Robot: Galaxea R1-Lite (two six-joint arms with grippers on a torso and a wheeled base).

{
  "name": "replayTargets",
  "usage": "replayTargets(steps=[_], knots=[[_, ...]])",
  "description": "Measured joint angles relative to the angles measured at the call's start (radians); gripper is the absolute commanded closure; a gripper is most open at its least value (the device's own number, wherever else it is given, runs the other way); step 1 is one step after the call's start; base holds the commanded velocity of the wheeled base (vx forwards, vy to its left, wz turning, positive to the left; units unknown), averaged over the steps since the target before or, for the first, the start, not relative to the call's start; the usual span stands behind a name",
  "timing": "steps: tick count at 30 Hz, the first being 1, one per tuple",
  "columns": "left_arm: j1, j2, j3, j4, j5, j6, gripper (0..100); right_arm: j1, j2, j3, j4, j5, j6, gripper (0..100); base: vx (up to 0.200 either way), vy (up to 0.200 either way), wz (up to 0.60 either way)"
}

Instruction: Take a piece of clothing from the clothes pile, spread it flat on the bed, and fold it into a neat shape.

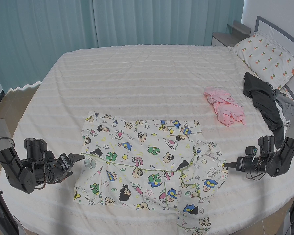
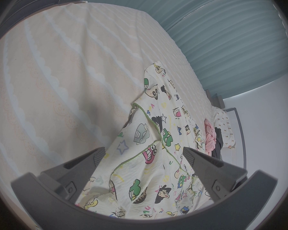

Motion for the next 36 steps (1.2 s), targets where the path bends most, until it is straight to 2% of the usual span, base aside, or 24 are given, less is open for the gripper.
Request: replayTargets(steps=[13,23,24,30,36], knots=[[-0.002,0.013,0.005,-0.001,0.000,0.006,0,-0.066,-0.006,-0.008,0.002,0.001,-0.008,100,0.000,0.000,0.00],[-0.034,0.018,0.018,-0.001,0.000,0.006,0,-0.092,0.006,-0.024,0.002,0.001,-0.011,100,0.000,0.000,0.00],[-0.037,0.019,0.018,-0.001,0.000,0.006,0,-0.094,0.007,-0.024,0.002,0.001,-0.011,0,0.000,0.000,0.00],[-0.077,0.019,0.032,-0.001,0.002,0.005,0,-0.104,0.008,-0.026,0.002,0.000,-0.012,0,0.000,0.000,0.00],[-0.099,0.019,0.049,-0.001,0.043,0.001,0,-0.107,0.007,-0.024,0.000,0.000,-0.035,0,0.000,0.000,0.00]])
